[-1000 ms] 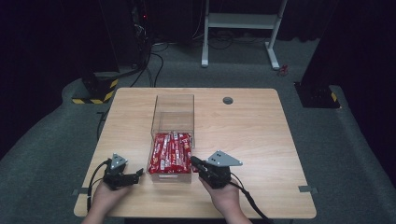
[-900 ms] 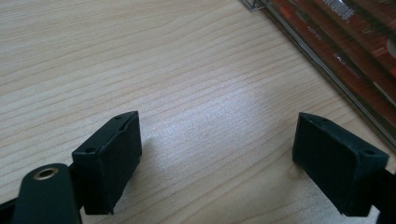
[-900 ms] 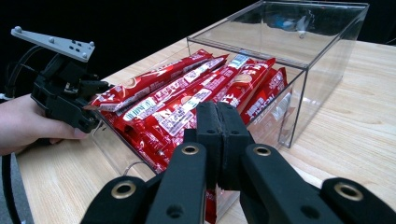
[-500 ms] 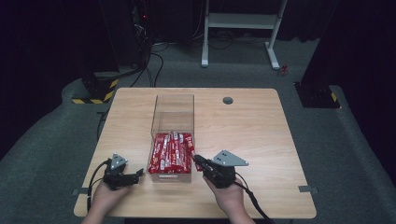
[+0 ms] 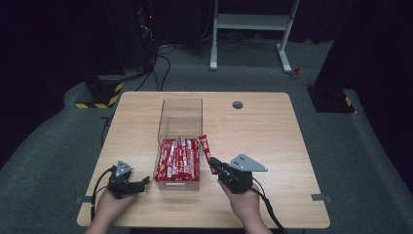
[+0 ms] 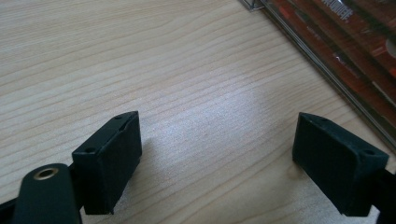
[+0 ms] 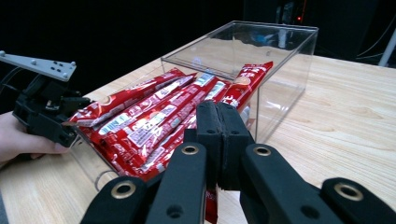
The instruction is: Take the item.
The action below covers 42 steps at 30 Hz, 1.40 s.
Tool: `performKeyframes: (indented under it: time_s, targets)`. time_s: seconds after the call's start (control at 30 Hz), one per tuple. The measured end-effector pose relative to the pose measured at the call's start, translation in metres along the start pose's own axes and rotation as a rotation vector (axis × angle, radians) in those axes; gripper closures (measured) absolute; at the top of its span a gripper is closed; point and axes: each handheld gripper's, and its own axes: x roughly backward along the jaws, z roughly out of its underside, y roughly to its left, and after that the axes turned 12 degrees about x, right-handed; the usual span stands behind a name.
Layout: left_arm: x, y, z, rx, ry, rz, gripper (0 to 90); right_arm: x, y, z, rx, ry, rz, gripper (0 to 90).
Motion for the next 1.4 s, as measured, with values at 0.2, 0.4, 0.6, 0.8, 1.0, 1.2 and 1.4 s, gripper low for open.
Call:
performKeyframes:
  time_s: [0.2,0.4,0.6,0.8,1.0,1.2,1.4]
  targets:
    - [0.0,0.0,0.0,0.0,0.0,0.0,16.0,0.001,-0.005,0.001,0.001,-0.001,0.018,89.5]
    - [0.0,0.0,0.0,-0.001,0.0,0.001,16.0,0.002,-0.013,0.004,-0.008,0.007,0.039,89.5]
    - [0.0,0.0,0.0,-0.001,0.0,0.0,16.0,0.002,-0.021,0.008,-0.011,0.02,0.061,89.5]
    - [0.0,0.0,0.0,-0.001,-0.001,0.0,16.0,0.002,-0.027,0.011,-0.025,0.029,0.077,89.5]
    - [0.0,0.0,0.0,-0.001,0.0,0.0,16.0,0.004,-0.034,0.013,-0.032,0.034,0.098,89.5]
    - [0.0,0.0,0.0,-0.001,0.0,0.001,16.0,0.007,-0.04,0.015,-0.03,0.041,0.128,89.5]
    - [0.0,0.0,0.0,-0.002,0.0,0.0,16.0,0.008,-0.046,0.018,-0.038,0.044,0.145,89.5]
